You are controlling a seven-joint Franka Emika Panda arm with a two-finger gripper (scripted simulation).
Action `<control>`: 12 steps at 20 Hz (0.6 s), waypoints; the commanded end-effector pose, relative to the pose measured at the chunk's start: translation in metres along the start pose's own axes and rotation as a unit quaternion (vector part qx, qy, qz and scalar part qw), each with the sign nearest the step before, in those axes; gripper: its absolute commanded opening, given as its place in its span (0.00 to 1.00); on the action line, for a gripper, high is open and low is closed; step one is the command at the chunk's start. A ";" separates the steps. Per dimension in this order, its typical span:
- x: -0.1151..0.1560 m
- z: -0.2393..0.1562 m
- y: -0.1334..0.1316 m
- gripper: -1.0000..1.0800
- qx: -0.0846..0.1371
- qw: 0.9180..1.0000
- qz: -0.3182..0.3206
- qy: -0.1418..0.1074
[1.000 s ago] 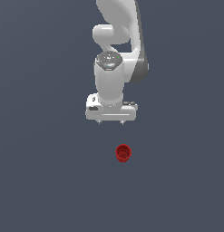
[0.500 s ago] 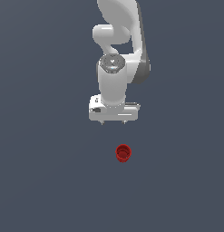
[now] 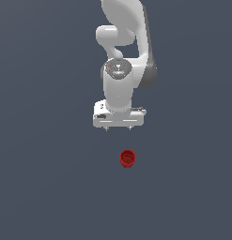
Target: Pick up the object and move it to a goal position.
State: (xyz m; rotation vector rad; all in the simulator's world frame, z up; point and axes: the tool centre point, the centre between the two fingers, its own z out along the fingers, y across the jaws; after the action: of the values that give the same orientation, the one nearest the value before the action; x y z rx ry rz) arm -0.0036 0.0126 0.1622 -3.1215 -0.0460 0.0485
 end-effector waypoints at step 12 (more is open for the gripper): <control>0.056 0.031 -0.021 0.96 -0.009 0.994 -0.112 0.007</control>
State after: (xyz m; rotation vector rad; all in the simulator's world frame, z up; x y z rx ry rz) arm 0.0431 0.0323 0.1357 -3.1167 -0.3445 0.0276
